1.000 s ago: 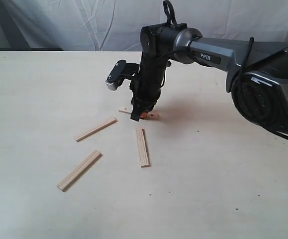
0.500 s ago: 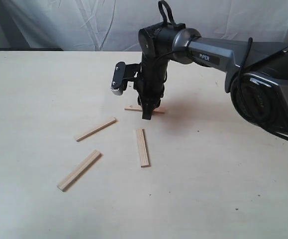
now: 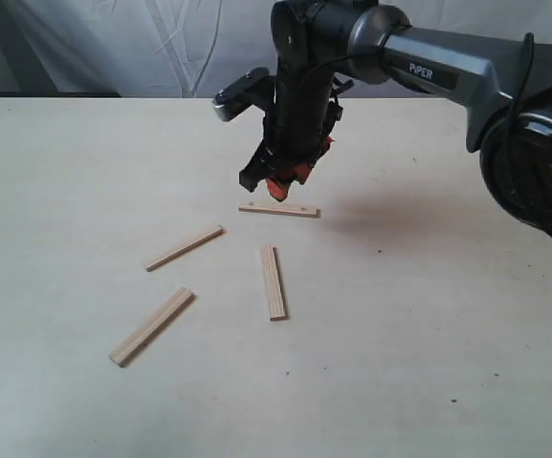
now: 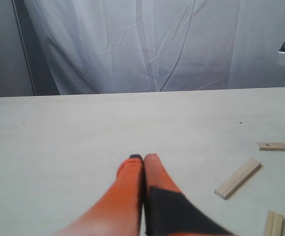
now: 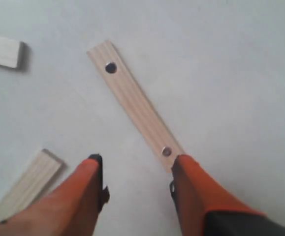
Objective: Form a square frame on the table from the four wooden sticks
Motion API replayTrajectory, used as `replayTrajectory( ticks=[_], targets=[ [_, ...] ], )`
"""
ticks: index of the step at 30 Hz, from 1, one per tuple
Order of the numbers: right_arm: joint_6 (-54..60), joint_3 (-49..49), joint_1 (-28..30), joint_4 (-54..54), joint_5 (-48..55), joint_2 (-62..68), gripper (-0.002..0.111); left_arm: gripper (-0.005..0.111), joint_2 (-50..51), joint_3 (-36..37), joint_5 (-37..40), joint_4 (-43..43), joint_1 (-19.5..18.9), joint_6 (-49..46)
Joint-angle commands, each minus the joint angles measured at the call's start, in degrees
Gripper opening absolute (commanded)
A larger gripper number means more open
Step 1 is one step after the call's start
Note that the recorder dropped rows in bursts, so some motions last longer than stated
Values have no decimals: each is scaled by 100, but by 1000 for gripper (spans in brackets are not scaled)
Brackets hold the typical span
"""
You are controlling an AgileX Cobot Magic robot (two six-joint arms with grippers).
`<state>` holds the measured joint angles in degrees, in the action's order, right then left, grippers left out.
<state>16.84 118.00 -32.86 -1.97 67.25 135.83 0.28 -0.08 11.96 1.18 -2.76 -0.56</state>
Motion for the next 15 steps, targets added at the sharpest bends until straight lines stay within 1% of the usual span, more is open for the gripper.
replayTrajectory(
  ticks=[1, 3, 5, 9, 11, 13, 15],
  targets=[
    [-1775, -263, -28, -331, 271, -67, 45, 0, -28, 8, -45, 0, -1, 14],
    [-2065, -505, -123, -823, 271, -112, 45, 0, -28, 8, -45, 0, -1, 14],
    [-2114, -788, -315, -936, 271, -174, 45, 0, -28, 8, -45, 0, -1, 14],
    [-2454, -1217, -754, -464, 271, -331, 45, 0, -28, 8, -45, 0, -1, 14],
    [-2903, -1340, -956, 74, 271, -358, 45, 0, -28, 8, -45, 0, -1, 14],
    [-3165, -1397, -1082, 438, 271, -358, 45, 0, -28, 8, -45, 0, -1, 14],
    [-3206, -1480, -1122, 449, 271, -346, 45, 0, -28, 8, -45, 0, -1, 14]
  ],
)
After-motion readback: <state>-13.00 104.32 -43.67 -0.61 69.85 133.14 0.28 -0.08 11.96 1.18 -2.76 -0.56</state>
